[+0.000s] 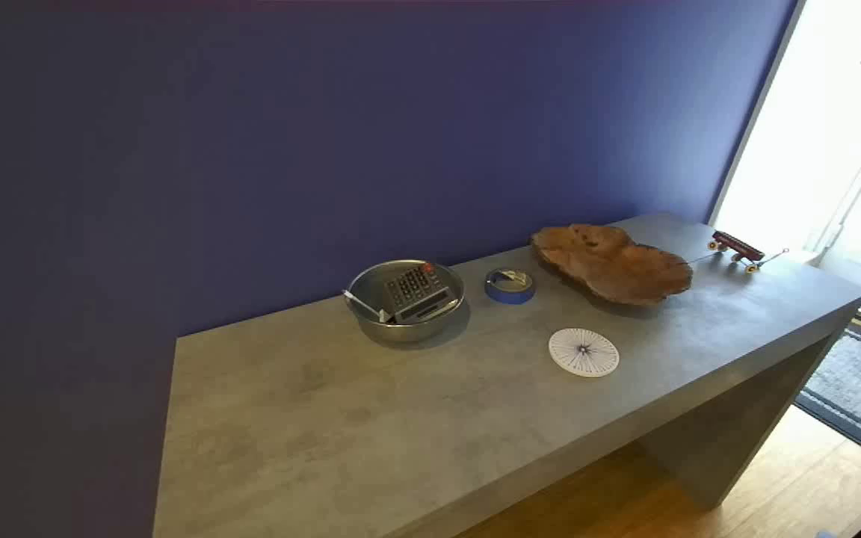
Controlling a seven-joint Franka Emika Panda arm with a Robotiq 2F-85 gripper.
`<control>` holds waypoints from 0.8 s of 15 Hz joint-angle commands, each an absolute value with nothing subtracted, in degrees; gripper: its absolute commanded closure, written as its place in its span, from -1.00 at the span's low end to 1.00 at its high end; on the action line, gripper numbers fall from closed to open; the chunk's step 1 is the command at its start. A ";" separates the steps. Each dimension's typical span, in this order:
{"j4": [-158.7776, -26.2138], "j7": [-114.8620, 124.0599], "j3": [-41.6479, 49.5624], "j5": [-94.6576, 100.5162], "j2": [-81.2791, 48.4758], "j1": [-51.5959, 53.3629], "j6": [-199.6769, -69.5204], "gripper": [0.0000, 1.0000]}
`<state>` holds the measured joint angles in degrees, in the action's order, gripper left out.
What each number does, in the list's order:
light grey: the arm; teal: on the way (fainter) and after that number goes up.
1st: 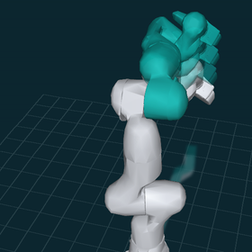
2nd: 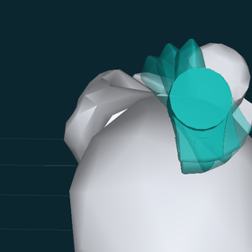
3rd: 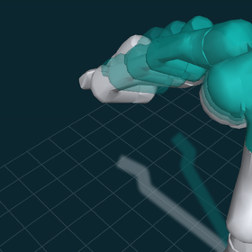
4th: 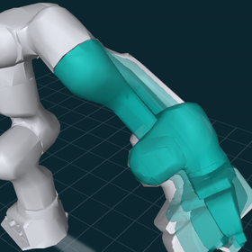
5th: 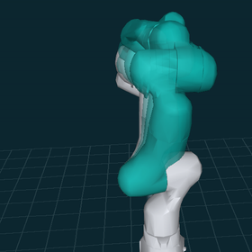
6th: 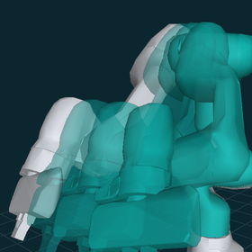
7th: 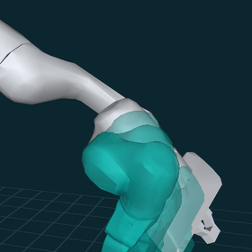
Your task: Pick up the blue masking tape and put it on top of the compact disk cover
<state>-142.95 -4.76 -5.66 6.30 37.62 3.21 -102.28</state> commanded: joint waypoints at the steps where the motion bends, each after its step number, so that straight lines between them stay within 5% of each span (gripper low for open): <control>1: -142.82 -4.34 -4.97 6.71 37.53 4.07 -102.10 -1.00; 12: -143.16 -6.08 -4.17 6.46 37.71 4.37 -101.53 -1.00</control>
